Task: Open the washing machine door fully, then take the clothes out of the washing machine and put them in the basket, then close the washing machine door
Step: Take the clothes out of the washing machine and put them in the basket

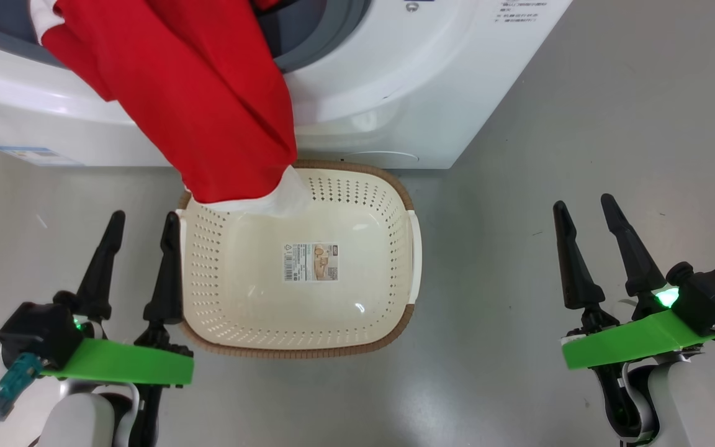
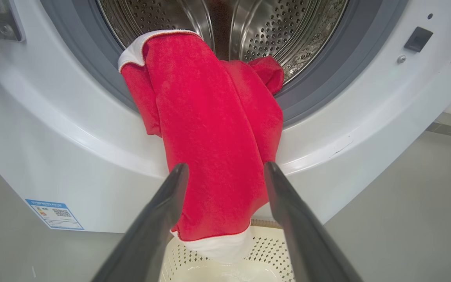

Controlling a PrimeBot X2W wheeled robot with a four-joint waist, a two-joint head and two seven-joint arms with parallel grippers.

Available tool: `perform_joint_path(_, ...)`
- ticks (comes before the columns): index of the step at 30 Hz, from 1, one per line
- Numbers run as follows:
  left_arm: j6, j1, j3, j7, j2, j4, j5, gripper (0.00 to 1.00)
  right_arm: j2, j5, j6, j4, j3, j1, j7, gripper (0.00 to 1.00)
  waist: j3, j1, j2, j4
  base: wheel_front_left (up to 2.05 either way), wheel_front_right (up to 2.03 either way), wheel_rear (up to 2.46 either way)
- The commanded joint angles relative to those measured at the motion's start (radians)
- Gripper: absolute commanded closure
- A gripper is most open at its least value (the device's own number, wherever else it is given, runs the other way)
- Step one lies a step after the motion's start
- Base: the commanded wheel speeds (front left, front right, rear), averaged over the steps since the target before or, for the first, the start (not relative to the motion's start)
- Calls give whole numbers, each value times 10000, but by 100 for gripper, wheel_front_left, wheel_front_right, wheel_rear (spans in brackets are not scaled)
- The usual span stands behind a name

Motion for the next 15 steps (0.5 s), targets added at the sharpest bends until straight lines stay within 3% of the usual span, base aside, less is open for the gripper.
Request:
perform_joint_path(1,-56,180,325,-49,192,-258,72,0,9,28,48,-203,200,217,-65,0,0,0,0,0,0,0,0)
perform_joint_path(15,-56,-1453,170,-49,286,918,-147,0,9,55,48,-169,275,238,-65,0,-30,0,0,80,0,0,0)
